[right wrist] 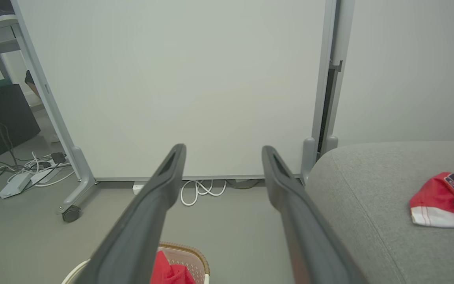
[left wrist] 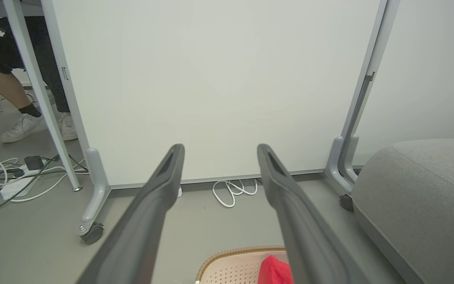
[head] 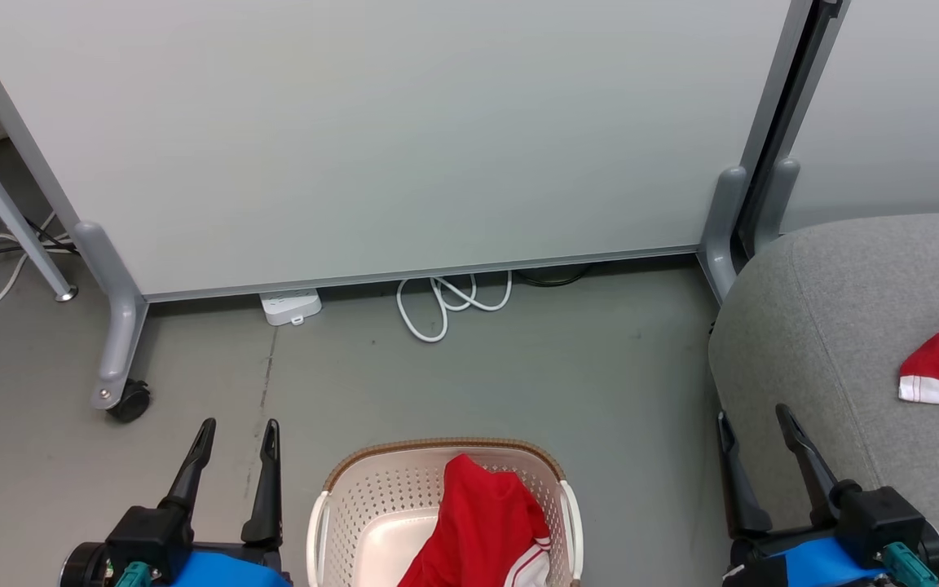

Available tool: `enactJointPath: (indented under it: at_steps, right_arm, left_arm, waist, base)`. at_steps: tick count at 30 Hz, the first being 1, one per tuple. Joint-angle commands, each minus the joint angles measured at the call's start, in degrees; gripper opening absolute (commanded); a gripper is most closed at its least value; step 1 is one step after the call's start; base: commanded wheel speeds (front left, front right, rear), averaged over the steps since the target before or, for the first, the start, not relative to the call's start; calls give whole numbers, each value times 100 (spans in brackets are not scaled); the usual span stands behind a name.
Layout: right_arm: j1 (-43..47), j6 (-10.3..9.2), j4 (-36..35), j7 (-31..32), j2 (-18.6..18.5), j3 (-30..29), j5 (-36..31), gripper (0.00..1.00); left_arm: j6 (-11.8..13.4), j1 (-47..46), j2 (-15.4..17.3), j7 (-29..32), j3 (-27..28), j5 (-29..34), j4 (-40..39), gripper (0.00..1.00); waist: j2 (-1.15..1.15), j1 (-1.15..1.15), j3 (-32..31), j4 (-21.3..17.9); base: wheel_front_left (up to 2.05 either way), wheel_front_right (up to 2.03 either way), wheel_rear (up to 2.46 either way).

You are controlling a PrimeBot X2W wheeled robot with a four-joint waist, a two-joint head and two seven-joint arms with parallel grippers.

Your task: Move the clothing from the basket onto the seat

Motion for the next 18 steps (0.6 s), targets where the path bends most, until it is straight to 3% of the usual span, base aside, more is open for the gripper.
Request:
enactJointPath:
  at_steps: [1,18]
  right_arm:
    - [86,-6,16,-2,30,0,22,100]
    - [79,-6,86,-2,75,48,43,100]
  left_arm:
    - [-28,82,-11,-17,58,45,12,100]
    - [-191,-24,-96,-17,195,237,131,100]
  waist:
    - [0,0,-2,6]
    - [0,0,48,-40]
  base:
    - [0,0,0]
    - [0,0,0]
